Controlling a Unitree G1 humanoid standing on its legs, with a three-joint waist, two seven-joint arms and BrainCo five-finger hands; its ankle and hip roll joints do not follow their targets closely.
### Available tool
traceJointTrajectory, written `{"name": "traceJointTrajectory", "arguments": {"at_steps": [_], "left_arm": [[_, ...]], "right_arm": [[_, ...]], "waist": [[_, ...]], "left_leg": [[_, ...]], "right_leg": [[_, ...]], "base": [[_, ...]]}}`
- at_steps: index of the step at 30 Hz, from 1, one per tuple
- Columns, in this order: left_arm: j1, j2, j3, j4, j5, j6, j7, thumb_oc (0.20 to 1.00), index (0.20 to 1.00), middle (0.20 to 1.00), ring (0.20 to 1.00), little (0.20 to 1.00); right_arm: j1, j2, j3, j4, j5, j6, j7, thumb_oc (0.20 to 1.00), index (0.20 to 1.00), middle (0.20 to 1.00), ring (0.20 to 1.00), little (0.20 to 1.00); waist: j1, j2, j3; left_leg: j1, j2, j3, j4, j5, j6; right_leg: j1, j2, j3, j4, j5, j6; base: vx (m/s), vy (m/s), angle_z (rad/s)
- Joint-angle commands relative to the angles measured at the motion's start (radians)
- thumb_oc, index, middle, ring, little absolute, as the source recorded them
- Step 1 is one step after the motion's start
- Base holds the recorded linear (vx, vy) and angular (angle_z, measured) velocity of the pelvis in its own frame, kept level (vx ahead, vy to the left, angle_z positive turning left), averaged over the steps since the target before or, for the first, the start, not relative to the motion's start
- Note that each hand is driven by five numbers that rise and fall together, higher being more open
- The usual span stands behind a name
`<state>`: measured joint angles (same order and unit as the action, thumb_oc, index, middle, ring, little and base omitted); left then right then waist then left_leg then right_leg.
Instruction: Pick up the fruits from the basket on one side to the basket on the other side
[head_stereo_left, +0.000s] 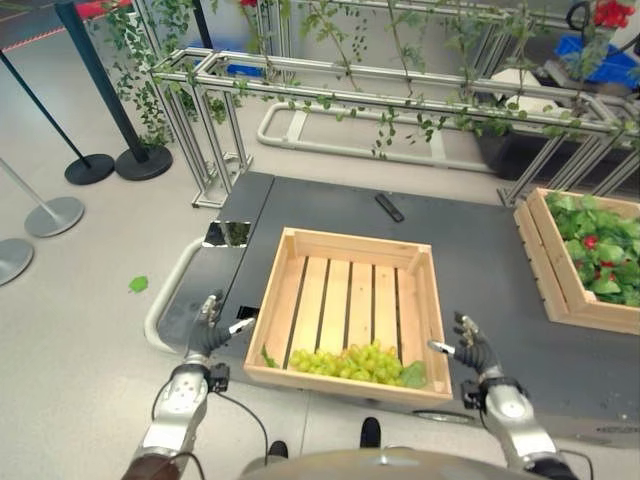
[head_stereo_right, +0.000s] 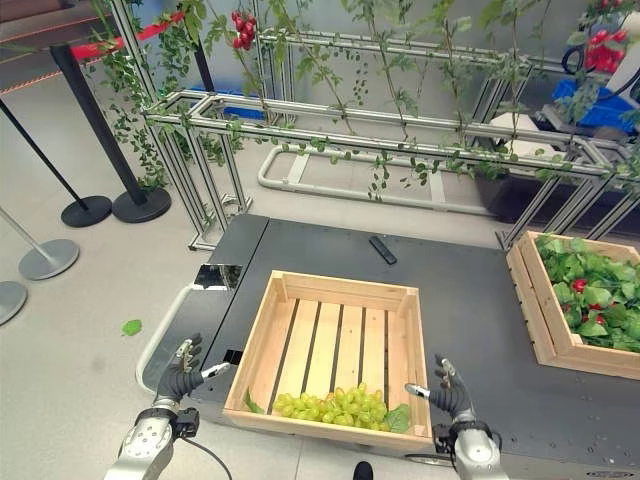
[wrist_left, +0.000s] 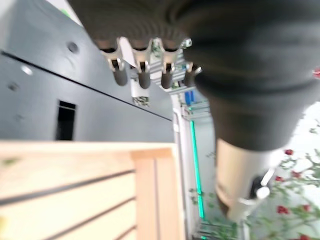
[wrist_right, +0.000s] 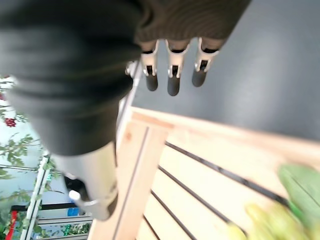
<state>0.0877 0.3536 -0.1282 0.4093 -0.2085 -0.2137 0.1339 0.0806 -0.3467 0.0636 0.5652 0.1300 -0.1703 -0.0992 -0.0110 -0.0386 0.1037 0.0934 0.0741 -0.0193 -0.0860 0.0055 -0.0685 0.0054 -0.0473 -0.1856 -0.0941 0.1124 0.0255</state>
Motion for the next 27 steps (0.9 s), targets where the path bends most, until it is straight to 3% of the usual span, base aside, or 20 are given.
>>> {"name": "traceJointTrajectory", "arguments": {"at_steps": [1, 13, 17, 19, 22, 24, 27], "left_arm": [[-0.064, 0.029, -0.013, -0.028, 0.019, -0.044, -0.007, 1.000, 1.000, 1.000, 1.000, 1.000], [-0.047, 0.023, -0.013, -0.025, 0.012, -0.043, -0.015, 1.000, 1.000, 1.000, 1.000, 1.000], [-0.047, 0.037, -0.010, -0.039, 0.018, -0.045, -0.019, 1.000, 1.000, 1.000, 1.000, 1.000], [-0.048, 0.054, -0.009, -0.045, 0.025, -0.053, -0.031, 1.000, 1.000, 1.000, 1.000, 1.000], [-0.044, 0.106, -0.009, -0.082, 0.021, -0.072, -0.053, 1.000, 1.000, 1.000, 1.000, 1.000], [-0.048, 0.154, -0.017, -0.129, 0.022, -0.087, -0.058, 1.000, 1.000, 1.000, 1.000, 1.000], [-0.082, 0.203, -0.028, -0.196, 0.026, -0.100, -0.043, 1.000, 1.000, 1.000, 1.000, 1.000]], "right_arm": [[-0.006, -0.016, -0.033, -0.027, 0.012, -0.035, -0.004, 1.000, 1.000, 1.000, 1.000, 1.000], [0.017, -0.029, -0.030, -0.031, 0.007, -0.029, 0.015, 1.000, 1.000, 1.000, 1.000, 1.000], [0.013, -0.082, -0.036, -0.062, -0.027, -0.026, 0.030, 1.000, 1.000, 1.000, 1.000, 1.000], [-0.009, -0.165, -0.022, -0.102, -0.092, -0.027, 0.056, 1.000, 1.000, 1.000, 1.000, 1.000], [-0.096, -0.399, 0.021, -0.171, -0.173, -0.036, 0.116, 1.000, 1.000, 1.000, 1.000, 1.000], [-0.214, -0.555, 0.096, -0.189, -0.170, -0.047, 0.169, 1.000, 1.000, 1.000, 1.000, 1.000], [-0.438, -0.696, 0.247, -0.209, -0.148, -0.039, 0.222, 1.000, 1.000, 1.000, 1.000, 1.000]], "waist": [[-0.007, -0.029, -0.021], [-0.012, -0.025, -0.027], [-0.006, -0.032, -0.020], [0.001, -0.039, -0.012], [0.022, -0.056, 0.015], [0.038, -0.068, 0.048], [0.067, -0.090, 0.118]], "left_leg": [[-0.059, -0.050, -0.016, 0.032, -0.012, 0.023], [-0.033, -0.040, -0.017, 0.032, -0.024, 0.015], [-0.038, -0.038, -0.023, 0.036, -0.027, 0.017], [-0.044, -0.041, -0.028, 0.041, -0.030, 0.018], [-0.061, -0.042, -0.035, 0.050, -0.035, 0.016], [-0.100, -0.042, -0.040, 0.075, -0.035, 0.013], [-0.201, -0.043, -0.065, 0.135, -0.027, 0.004]], "right_leg": [[0.061, -0.049, -0.009, 0.047, -0.153, 0.110], [0.107, -0.034, -0.013, 0.017, -0.168, 0.098], [0.103, -0.034, -0.018, 0.023, -0.171, 0.098], [0.099, -0.035, -0.020, 0.027, -0.173, 0.099], [0.080, -0.035, -0.020, 0.050, -0.179, 0.100], [0.040, -0.036, -0.017, 0.089, -0.187, 0.098], [-0.050, -0.034, -0.032, 0.148, -0.193, 0.087]], "base": [[0.01, -0.021, 0.14], [0.03, -0.027, 0.05], [0.00, 0.000, 0.00], [0.00, -0.012, 0.02], [-0.04, -0.017, 0.06], [-0.11, -0.012, 0.01], [-0.18, -0.033, 0.03]]}}
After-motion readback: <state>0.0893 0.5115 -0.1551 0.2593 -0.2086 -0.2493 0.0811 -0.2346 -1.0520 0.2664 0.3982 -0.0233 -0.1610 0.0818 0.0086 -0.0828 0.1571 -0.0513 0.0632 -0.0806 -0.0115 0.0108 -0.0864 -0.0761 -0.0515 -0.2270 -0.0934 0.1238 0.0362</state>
